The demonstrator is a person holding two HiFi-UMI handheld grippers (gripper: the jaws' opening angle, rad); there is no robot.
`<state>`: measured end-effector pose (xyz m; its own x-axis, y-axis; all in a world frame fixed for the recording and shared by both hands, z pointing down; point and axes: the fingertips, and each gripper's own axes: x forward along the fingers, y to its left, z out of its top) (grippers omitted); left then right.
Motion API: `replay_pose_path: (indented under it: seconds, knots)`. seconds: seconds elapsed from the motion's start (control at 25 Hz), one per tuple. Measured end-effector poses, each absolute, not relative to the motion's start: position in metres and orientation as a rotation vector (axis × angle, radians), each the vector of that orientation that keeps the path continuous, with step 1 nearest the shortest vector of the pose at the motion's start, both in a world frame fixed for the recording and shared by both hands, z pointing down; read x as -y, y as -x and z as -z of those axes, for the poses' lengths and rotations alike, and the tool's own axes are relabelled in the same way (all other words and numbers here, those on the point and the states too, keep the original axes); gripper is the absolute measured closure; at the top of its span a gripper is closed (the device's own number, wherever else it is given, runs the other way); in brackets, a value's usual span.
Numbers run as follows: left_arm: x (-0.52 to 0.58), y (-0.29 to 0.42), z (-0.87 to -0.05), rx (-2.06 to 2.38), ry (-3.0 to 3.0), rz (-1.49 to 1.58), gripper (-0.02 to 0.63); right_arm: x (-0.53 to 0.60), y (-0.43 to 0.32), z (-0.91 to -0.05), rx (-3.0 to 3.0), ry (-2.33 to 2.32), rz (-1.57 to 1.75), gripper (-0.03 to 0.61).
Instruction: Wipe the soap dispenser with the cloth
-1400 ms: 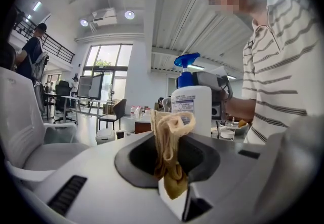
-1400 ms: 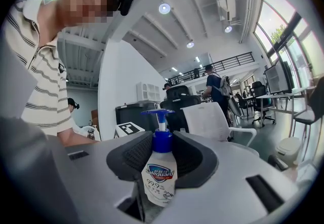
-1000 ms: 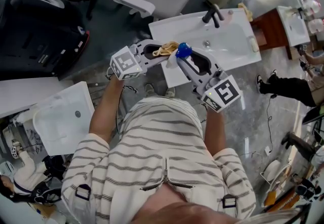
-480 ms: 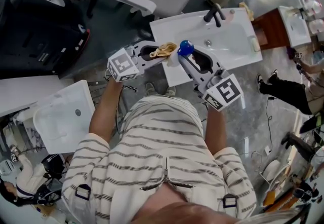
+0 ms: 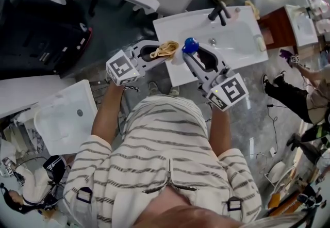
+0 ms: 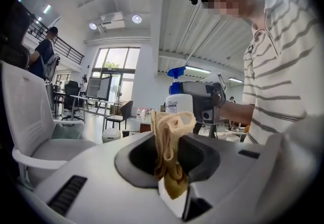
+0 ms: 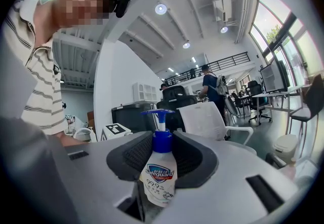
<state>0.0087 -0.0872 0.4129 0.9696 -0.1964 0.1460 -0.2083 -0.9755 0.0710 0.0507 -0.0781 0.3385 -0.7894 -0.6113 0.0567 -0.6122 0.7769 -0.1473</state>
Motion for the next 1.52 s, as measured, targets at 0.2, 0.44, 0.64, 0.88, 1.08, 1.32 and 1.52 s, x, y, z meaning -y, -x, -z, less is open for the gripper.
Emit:
replay_pose_path:
  seconds: [0.2,0.44,0.64,0.88,1.08,1.32,1.52]
  knots:
    - [0.088,-0.007,-0.404,0.382,-3.029,-0.165,0.526,0.082,-0.053,-0.341,2.927,-1.059,-0.266,0.453]
    - [0.09,-0.007,-0.403,0.528,-3.003,-0.148,0.526,0.087,-0.057,-0.343,2.901,-1.123,-0.286,0.453]
    - [0.091,-0.008,-0.403,0.632,-2.974,-0.135,0.526,0.092,-0.064,-0.346,2.873,-1.205,-0.324,0.453]
    - [0.09,-0.006,-0.408,0.747,-2.943,-0.133,0.526,0.097,-0.064,-0.352,2.821,-1.262,-0.331,0.453]
    - [0.084,-0.007,-0.405,0.795,-2.943,-0.142,0.525,0.099,-0.065,-0.353,2.8,-1.294,-0.334,0.453]
    - [0.08,-0.006,-0.401,0.822,-2.95,-0.132,0.525,0.103,-0.065,-0.356,2.772,-1.321,-0.327,0.453]
    - [0.077,-0.006,-0.401,0.833,-2.956,-0.138,0.525,0.105,-0.063,-0.36,2.756,-1.332,-0.322,0.453]
